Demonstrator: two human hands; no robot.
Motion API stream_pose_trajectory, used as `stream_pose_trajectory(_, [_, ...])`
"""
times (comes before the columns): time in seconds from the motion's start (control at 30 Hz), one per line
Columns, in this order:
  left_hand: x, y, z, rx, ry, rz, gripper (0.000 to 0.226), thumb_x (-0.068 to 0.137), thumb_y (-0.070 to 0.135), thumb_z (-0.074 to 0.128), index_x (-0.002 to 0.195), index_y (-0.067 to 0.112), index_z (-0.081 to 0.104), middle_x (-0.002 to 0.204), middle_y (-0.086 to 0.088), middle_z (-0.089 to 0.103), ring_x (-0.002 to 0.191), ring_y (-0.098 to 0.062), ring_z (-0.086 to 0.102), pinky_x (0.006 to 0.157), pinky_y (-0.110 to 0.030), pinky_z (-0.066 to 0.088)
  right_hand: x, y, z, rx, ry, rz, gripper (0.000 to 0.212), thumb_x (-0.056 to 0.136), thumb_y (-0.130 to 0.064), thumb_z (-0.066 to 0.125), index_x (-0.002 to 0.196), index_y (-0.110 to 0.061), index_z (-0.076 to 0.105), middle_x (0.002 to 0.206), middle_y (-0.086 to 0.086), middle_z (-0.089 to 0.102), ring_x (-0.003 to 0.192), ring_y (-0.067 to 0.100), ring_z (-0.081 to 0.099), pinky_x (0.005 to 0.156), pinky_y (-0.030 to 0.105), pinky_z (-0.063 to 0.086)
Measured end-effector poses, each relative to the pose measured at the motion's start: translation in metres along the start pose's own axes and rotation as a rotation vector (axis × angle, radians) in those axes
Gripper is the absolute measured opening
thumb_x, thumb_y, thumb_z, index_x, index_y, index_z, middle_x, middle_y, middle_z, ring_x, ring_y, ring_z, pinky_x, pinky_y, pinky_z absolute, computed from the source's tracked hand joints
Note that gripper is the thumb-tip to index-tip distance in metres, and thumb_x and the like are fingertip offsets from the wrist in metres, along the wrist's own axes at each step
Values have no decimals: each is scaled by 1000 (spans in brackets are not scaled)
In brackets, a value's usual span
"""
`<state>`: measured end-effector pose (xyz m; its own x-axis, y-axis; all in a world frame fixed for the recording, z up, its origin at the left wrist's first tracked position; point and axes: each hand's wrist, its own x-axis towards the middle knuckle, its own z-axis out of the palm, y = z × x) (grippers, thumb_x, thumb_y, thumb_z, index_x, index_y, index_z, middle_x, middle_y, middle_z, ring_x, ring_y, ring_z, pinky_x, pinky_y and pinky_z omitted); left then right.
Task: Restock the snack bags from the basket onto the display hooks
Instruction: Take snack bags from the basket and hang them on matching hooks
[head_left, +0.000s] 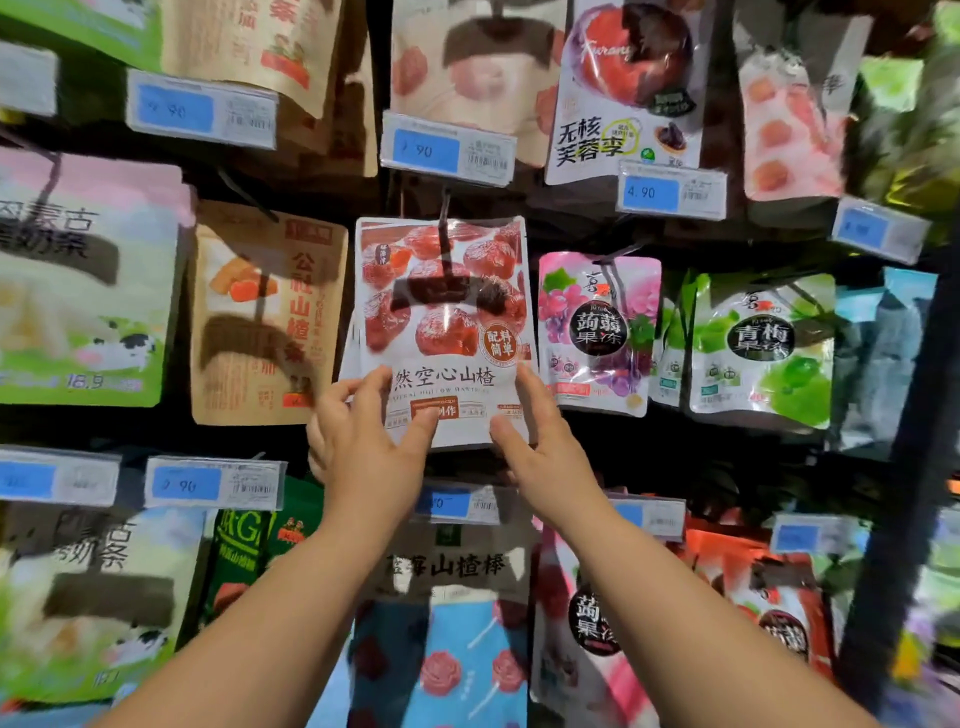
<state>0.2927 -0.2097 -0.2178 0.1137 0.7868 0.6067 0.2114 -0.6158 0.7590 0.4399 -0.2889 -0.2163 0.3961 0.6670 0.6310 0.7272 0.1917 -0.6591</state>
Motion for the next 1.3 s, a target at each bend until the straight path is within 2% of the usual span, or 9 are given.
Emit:
stream_pose_trajectory(0.07, [-10,7,3,32,7,61,53,91,36,63,141,30,46,143,-2,31,135,-22,22,113,-45,18,-8,0,-6,-30,43,27,56,100,-35,52,151,-40,29,144,-13,37,121,4,48,110,40,41])
stream_pose_trajectory(0.13, [-22,14,9,8,21,142,49,91,29,63,138,30,49,140,-3,34,133,-21,24,112,-42,19,-18,0,-15,-103,89,46,50,101,-35,50,149,-36,36,132,-4,40,99,7,53,101,33,43])
stream_pose_trajectory(0.33, [-65,35,51,-124,-120,341,44,89,24,61,133,15,55,127,-7,50,123,-24,39,103,-25,19,-52,19,-58,-218,204,90,38,102,-28,50,140,-24,49,129,0,40,95,2,47,94,18,34])
stream_pose_trajectory(0.47, [-110,45,101,-225,-385,322,43,84,20,63,125,9,59,114,-7,55,113,-28,49,92,-24,30,-94,45,-109,-310,265,160,33,102,-22,49,135,-15,54,125,7,47,95,0,46,87,10,33])
stream_pose_trajectory(0.57, [-160,54,147,-237,-624,263,45,79,32,60,119,10,63,112,-11,61,106,-29,53,89,-33,37,-137,74,-149,-374,289,286,38,97,-36,48,128,-14,58,122,11,58,108,15,52,95,24,39])
stream_pose_trajectory(0.67, [-217,61,191,-218,-874,179,36,88,25,68,120,9,63,111,-14,60,102,-29,56,87,-32,39,-188,99,-190,-406,307,425,34,100,-32,48,123,-10,60,109,10,62,101,24,58,88,34,45])
stream_pose_trajectory(0.87, [-320,71,250,-84,-1200,299,42,90,33,67,128,16,59,125,-9,59,119,-26,52,100,-30,37,-300,145,-270,-561,250,705,28,102,-27,49,125,-14,59,106,1,59,98,17,56,82,27,38])
stream_pose_trajectory(1.07, [-362,71,274,73,-1325,424,44,93,48,56,130,24,54,126,-1,55,126,-26,43,102,-35,38,-380,169,-326,-715,129,905,31,102,-28,51,125,-10,61,111,0,59,106,17,58,81,25,37])
stream_pose_trajectory(1.3, [-370,70,268,269,-1321,546,41,95,55,49,119,22,55,115,-1,56,117,-26,45,88,-38,42,-430,200,-345,-850,-109,1033,40,92,-50,60,127,-30,60,132,-3,51,126,17,46,107,38,38])
